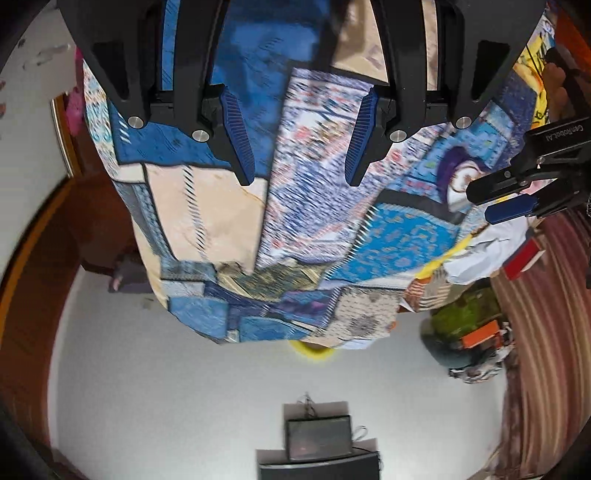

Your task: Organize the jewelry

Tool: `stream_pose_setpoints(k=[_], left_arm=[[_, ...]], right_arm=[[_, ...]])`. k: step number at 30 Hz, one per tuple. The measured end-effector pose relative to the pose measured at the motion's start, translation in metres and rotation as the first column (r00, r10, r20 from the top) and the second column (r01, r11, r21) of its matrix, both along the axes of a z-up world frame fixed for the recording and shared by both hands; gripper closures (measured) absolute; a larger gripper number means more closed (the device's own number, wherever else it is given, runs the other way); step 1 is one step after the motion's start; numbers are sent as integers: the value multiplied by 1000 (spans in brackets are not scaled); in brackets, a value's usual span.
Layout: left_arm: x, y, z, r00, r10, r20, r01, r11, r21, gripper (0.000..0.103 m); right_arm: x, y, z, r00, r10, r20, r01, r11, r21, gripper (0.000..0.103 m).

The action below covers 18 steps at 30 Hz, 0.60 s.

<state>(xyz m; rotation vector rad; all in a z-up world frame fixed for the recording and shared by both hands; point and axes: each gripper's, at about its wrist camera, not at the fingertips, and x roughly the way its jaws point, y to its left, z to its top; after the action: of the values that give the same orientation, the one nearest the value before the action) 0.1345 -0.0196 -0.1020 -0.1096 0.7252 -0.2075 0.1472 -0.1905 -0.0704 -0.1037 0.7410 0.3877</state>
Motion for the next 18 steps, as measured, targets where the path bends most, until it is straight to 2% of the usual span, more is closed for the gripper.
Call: stream_pose_setpoints(k=[8, 12, 15, 18], left_arm=[[15, -34, -32, 993, -75, -94, 76, 997, 7, 45], [23, -42, -48, 986, -99, -137, 99, 995, -8, 45], [29, -46, -58, 977, -128, -172, 121, 992, -45, 45], [34, -53, -66, 971, -145, -188, 139, 989, -45, 47]], right_arm=[[5, -22, -28, 996, -16, -85, 16, 1000, 4, 56], [8, -25, -44, 992, 1, -126, 0, 1000, 8, 56], [12, -27, -54, 987, 20, -160, -17, 1000, 19, 56], [16, -27, -60, 985, 29, -171, -25, 999, 23, 56]])
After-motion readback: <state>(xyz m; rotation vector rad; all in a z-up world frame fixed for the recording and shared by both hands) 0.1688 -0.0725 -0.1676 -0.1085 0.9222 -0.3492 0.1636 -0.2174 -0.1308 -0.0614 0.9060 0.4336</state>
